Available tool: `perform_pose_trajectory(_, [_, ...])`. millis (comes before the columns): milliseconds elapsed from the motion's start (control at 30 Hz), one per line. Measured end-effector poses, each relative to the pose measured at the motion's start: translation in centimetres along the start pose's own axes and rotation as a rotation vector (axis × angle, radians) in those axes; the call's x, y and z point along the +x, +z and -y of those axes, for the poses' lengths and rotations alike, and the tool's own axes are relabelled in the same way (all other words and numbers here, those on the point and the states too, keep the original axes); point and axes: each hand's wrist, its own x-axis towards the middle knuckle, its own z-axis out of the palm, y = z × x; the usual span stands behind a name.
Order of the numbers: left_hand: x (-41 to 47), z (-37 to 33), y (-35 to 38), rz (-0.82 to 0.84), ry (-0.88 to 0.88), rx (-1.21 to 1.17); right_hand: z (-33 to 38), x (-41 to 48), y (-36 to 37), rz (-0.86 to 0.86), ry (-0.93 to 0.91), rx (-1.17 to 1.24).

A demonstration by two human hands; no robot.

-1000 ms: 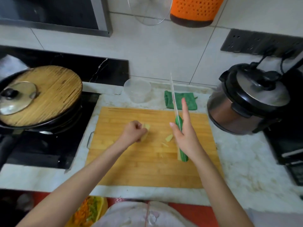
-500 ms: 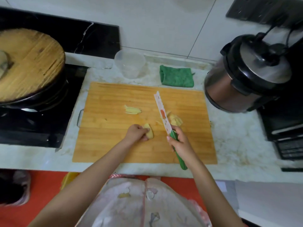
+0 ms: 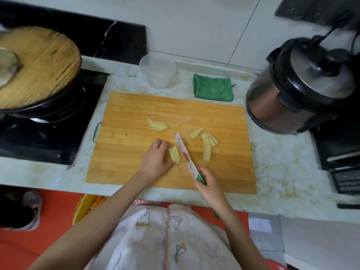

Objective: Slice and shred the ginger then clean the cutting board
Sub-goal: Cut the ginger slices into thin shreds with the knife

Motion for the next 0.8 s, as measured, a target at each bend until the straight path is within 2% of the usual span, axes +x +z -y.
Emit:
perform_pose_trajectory(67, [-0.1, 1.1, 0.6, -0.030, 0.218, 0.034, -0.1, 0.0, 0.1, 0.006, -0.016, -0.049])
perform_pose_trajectory(167, [0.0, 1.9, 1.5, -0.106, 0.349, 0.124, -0.1, 0.3, 0.2, 0.010, -0.002, -0.116])
perform_pose_trajectory(400, [0.1, 2.3, 3.1, -0.246, 0.418, 0.118, 0.2, 0.7, 0.0, 0.031, -0.022, -0.240])
perform_pose_trajectory(567, [-0.2, 2.5, 3.4, -0.233, 0.446, 0.132, 1.5, 1.1, -0.2, 0.011, -0.027, -0.457])
perform_pose_trajectory(800, [0.1, 3.2, 3.8, -0.337, 0.511, 0.199, 1.9, 0.4, -0.3, -0.051, -0.164, -0.736])
